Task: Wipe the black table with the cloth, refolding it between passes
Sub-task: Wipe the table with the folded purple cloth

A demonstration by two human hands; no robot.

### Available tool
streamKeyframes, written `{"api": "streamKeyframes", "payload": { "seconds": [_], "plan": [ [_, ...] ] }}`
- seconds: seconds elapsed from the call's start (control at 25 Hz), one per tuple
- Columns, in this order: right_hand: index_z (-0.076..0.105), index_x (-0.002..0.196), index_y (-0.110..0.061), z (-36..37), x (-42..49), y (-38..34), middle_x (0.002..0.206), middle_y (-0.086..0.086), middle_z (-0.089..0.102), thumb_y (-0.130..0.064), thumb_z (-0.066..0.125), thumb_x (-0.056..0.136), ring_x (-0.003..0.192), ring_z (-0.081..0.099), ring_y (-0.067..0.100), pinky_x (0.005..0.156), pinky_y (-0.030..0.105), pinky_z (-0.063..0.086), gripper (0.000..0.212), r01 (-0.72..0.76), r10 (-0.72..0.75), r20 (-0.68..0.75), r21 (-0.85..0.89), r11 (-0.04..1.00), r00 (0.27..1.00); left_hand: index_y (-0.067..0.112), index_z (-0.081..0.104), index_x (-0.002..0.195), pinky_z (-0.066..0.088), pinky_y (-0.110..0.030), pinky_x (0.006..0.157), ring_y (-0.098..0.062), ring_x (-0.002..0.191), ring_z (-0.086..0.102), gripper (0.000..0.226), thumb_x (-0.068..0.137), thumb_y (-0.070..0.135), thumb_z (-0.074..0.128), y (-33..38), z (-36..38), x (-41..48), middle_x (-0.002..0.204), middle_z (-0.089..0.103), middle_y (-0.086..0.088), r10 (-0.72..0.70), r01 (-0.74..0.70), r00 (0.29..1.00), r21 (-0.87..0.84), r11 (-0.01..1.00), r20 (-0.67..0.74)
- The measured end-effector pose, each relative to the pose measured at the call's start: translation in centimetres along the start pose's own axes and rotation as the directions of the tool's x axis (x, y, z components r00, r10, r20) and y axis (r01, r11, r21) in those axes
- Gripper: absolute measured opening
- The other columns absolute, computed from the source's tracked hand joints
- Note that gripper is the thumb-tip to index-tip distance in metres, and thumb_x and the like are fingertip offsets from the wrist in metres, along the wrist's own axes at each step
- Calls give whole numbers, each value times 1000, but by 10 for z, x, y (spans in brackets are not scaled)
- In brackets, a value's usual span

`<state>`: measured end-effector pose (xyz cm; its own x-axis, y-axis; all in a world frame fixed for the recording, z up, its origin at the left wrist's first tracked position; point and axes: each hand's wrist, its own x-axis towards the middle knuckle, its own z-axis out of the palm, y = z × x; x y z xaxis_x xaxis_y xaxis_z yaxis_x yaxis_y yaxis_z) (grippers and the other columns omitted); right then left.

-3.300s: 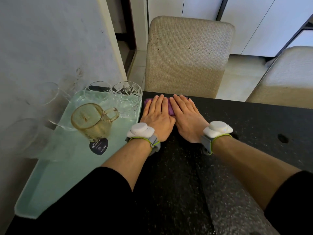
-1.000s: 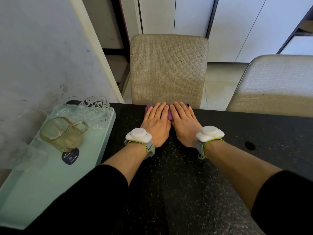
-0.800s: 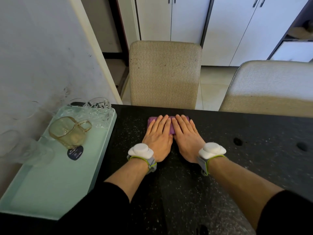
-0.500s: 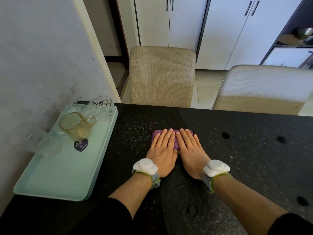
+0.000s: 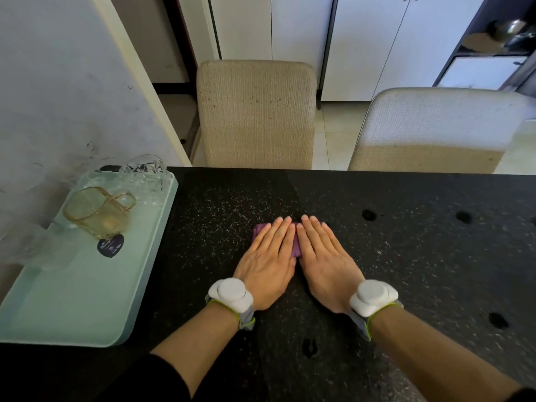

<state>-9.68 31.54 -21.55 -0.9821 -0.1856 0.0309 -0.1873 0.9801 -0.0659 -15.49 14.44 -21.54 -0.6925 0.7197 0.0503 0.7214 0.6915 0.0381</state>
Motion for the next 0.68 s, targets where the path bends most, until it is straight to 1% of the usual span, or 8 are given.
{"api": "streamKeyframes", "payload": {
  "seconds": [0.2, 0.32, 0.44, 0.52, 0.64, 0.68],
  "plan": [
    [15, 158, -1, 6, 62, 40, 166, 21, 14, -27, 32, 102, 155, 9, 34, 127, 46, 8, 64, -45, 46, -2, 23, 999, 999, 3, 27, 156, 15, -41, 126, -25, 153, 21, 64, 100, 34, 19, -20, 12, 69, 164, 27, -14, -64, 63, 997, -23, 998, -52],
    [23, 156, 0, 9, 96, 60, 164, 22, 23, -27, 30, 98, 153, 17, 37, 126, 48, 13, 65, -57, 58, -12, 39, 998, 998, 3, 28, 155, 16, -42, 126, -26, 152, 24, 67, 98, 35, 16, -36, 16, 105, 162, 30, -14, -78, 77, 995, -31, 997, -54],
    [26, 155, 1, 12, 124, 73, 162, 22, 27, -30, 25, 96, 152, 21, 39, 125, 50, 16, 67, -80, 81, -14, 62, 995, 997, 2, 33, 153, 19, -43, 125, -27, 150, 30, 66, 97, 34, 19, -47, 20, 133, 159, 36, -15, -91, 87, 992, -42, 995, -92],
    [23, 156, 0, 13, 139, 81, 162, 23, 25, -30, 24, 97, 152, 19, 39, 125, 50, 15, 66, -90, 91, -16, 61, 994, 996, 1, 34, 152, 20, -43, 125, -27, 149, 32, 66, 97, 34, 20, -54, 22, 148, 158, 38, -15, -102, 98, 989, -41, 994, -103],
    [16, 158, -2, 14, 156, 87, 165, 22, 15, -25, 35, 102, 154, 10, 38, 127, 47, 7, 64, -116, 118, -19, 86, 990, 993, 1, 39, 150, 22, -44, 124, -29, 146, 37, 66, 96, 34, 21, -57, 26, 164, 154, 43, -15, -127, 122, 982, -43, 992, -138],
    [14, 159, -3, 12, 158, 86, 166, 21, 13, -25, 35, 103, 155, 9, 37, 127, 46, 5, 64, -127, 128, -10, 98, 987, 992, 1, 40, 149, 24, -44, 123, -29, 145, 39, 66, 95, 34, 22, -58, 27, 166, 153, 45, -15, -136, 130, 980, -45, 990, -148]
  ]
}}
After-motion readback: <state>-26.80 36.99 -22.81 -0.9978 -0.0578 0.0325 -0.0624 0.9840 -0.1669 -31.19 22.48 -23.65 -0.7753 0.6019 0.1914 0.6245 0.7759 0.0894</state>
